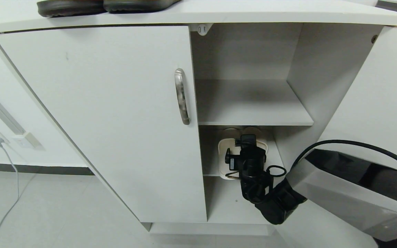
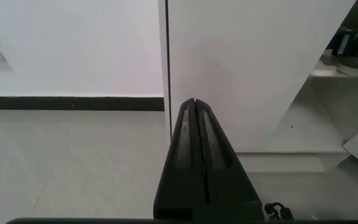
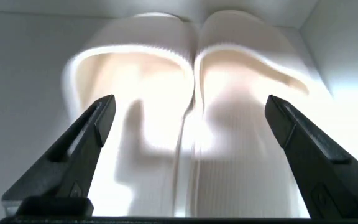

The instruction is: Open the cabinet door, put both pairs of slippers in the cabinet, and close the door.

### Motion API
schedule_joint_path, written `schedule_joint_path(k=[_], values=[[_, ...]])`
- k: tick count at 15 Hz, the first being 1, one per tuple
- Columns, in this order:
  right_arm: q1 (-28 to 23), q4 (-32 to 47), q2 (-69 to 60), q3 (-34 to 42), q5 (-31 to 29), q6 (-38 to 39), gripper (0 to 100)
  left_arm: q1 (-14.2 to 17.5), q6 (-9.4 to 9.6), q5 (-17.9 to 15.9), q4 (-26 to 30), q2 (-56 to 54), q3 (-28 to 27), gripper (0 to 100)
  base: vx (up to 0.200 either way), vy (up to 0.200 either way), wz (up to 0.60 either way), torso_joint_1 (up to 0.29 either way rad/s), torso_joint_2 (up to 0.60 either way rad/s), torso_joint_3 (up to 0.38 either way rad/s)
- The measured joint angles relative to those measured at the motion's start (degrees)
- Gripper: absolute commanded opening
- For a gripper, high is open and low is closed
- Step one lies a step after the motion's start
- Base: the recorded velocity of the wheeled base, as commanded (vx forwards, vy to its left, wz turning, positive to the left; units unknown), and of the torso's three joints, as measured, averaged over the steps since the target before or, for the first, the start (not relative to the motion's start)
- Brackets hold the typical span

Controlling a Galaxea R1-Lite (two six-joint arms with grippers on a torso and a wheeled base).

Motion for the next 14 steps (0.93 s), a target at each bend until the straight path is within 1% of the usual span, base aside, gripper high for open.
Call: schedule_joint_path(k=[3,6,8,11,14], values=[[3.0,-5.9,-4.9,11.3,-0.8,-0.1,100,0.0,-0.05,0.0,0.0,0.0,0.0,0,0.000,0.000,0.00,0.000,0.00,0.000],[5.5,-11.5,-8.6,19.7,-0.9,0.0,100,0.0,-0.02,0.0,0.0,0.0,0.0,0,0.000,0.000,0.00,0.000,0.00,0.000],[6.1,-12.0,-9.8,21.6,-0.9,0.0,100,0.0,0.00,0.0,0.0,0.0,0.0,0,0.000,0.000,0.00,0.000,0.00,0.000],[6.6,-12.1,-10.3,22.2,-0.9,0.0,100,0.0,-0.02,0.0,0.0,0.0,0.0,0,0.000,0.000,0.00,0.000,0.00,0.000],[6.8,-12.2,-10.5,22.2,-0.9,0.0,100,0.0,0.00,0.0,0.0,0.0,0.0,0,-0.200,0.000,0.00,0.002,0.01,0.002]])
